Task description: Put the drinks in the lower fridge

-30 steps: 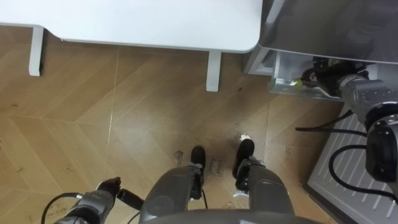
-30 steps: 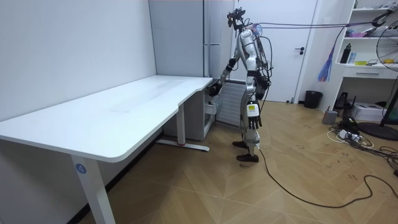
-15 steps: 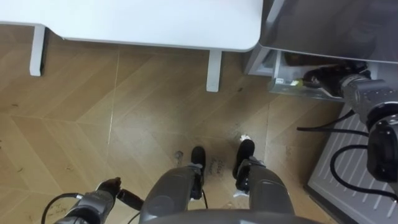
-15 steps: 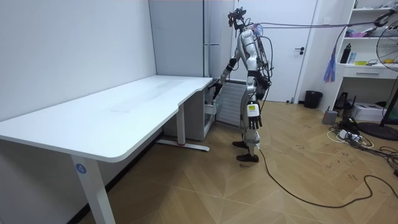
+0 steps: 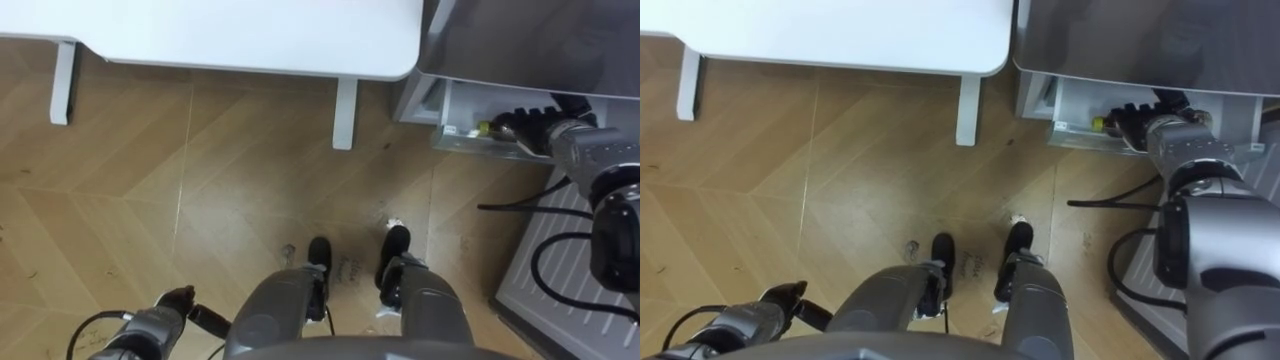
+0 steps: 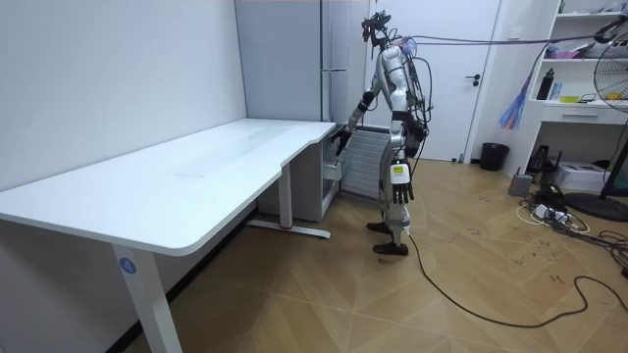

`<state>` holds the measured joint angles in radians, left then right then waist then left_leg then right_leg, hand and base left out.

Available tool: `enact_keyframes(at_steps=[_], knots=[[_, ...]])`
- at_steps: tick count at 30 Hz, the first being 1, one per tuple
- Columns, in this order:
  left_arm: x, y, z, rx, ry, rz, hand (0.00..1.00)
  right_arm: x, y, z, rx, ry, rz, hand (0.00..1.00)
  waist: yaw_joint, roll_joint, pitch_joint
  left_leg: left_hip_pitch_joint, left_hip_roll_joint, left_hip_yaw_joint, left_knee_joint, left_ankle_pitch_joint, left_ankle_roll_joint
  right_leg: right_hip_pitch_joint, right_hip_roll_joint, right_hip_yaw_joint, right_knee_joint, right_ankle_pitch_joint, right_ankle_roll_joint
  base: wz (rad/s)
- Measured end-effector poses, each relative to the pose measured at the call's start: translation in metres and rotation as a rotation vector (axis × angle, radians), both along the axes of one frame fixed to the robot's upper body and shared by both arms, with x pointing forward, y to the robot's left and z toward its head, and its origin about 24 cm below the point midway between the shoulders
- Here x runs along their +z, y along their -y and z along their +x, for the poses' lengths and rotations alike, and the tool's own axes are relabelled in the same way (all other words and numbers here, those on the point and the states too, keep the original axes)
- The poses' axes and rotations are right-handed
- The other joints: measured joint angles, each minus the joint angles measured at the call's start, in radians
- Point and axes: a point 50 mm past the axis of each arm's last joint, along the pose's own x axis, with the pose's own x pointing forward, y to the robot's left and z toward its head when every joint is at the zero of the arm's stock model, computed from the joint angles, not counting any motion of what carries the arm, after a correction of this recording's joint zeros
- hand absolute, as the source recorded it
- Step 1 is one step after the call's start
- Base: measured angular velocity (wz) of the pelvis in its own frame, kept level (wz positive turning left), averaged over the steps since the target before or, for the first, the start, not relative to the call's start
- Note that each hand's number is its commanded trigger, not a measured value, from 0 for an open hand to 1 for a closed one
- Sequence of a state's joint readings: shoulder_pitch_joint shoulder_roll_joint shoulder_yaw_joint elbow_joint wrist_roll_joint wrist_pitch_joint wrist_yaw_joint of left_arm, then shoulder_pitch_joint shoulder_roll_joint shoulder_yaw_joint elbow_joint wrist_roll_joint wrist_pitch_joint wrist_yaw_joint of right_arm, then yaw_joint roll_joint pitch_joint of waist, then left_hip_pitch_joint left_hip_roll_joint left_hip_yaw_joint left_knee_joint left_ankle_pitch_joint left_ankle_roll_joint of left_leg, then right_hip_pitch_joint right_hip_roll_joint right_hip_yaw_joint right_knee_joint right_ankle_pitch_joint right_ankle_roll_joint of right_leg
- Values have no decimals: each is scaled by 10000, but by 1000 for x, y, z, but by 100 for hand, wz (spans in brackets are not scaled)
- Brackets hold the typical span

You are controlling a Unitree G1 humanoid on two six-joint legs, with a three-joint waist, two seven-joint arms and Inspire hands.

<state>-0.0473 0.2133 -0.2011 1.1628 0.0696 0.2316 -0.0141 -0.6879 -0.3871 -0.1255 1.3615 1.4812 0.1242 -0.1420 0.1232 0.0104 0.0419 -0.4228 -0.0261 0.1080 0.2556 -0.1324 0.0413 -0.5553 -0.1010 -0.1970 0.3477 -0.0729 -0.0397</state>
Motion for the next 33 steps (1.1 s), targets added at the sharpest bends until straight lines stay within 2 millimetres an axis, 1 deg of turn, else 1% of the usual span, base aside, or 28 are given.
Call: enact_keyframes(at_steps=[6,9,12,15,16,19,21,22,24,26,27,29,30,31,32,33], knots=[[0,0,1,15,19,9,0,0,-1,0,20,15,129,0,-67,-20,8,51,-8,27,-12,1,1,43,-7,-12,1,7,10,0],[0,0,1,15,27,17,0,-4,-2,-3,76,-183,277,0,-75,-40,21,332,-4,35,-125,1,1,284,5,-10,-56,-9,28,0],[0,0,0,17,50,14,0,-10,-2,-9,-8,-454,415,0,-91,-67,37,586,3,33,-220,6,10,574,22,-26,-185,-17,54,2],[0,-1,1,133,135,39,0,-17,0,-16,-63,-494,512,0,-134,-114,34,707,6,33,-220,5,10,800,38,-70,-369,10,108,3],[1,-2,1,440,256,-9,0,-19,0,-18,-33,-466,558,0,-157,-144,20,733,13,34,-220,5,10,853,53,-74,-424,39,122,4],[1,-2,1,857,406,-111,0,-27,1,-27,-71,-540,689,0,-329,-197,8,945,1,-25,-225,5,11,1201,66,-166,-600,60,165,9],[1,-3,-1,958,426,-137,0,-34,0,-35,-50,-609,694,0,-363,-228,-22,1175,14,-7,-235,2,11,1519,145,-197,-792,86,196,4],[0,-4,-3,1004,431,-151,0,-39,0,-40,-8,-613,700,0,-416,-224,-67,1298,21,-6,-235,-1,12,1720,155,-208,-926,114,220,0],[0,-4,-4,1115,466,-159,0,-46,0,-48,10,-575,676,0,-467,-227,-89,1503,12,18,-250,-2,12,1955,158,-230,-986,112,232,0],[0,-7,-6,1324,533,-135,0,-57,3,-64,-310,-807,764,0,-519,-241,-185,1773,23,36,-319,-3,12,2300,189,-254,-1141,126,260,6],[0,-7,-6,1349,543,-120,0,-59,4,-68,-337,-889,764,0,-575,-243,-210,1840,26,36,-353,-3,12,2376,199,-260,-1169,125,263,7],[0,-8,-11,1523,544,-78,0,-68,4,-81,-445,-1131,758,0,-694,-288,-335,2162,42,32,-539,-3,12,2646,249,-260,-1277,131,276,0],[0,-9,-12,1553,542,-71,0,-70,5,-85,-529,-1168,792,0,-721,-295,-353,2265,47,33,-594,-4,13,2728,267,-265,-1296,132,278,0],[-1,-10,-15,1634,548,-19,0,-74,7,-93,-746,-1246,845,0,-836,-290,-386,2457,78,30,-694,-14,24,2955,320,-269,-1405,129,285,9],[-1,-12,-18,1845,609,48,0,-79,10,-103,-1095,-1325,968,0,-912,-293,-435,2656,128,62,-806,-57,73,3134,375,-278,-1497,127,292,5],[-1,-13,-20,1989,636,80,0,-81,12,-108,-1256,-1363,996,0,-909,-312,-461,2753,141,96,-883,-68,72,3180,403,-265,-1518,124,289,-4]])
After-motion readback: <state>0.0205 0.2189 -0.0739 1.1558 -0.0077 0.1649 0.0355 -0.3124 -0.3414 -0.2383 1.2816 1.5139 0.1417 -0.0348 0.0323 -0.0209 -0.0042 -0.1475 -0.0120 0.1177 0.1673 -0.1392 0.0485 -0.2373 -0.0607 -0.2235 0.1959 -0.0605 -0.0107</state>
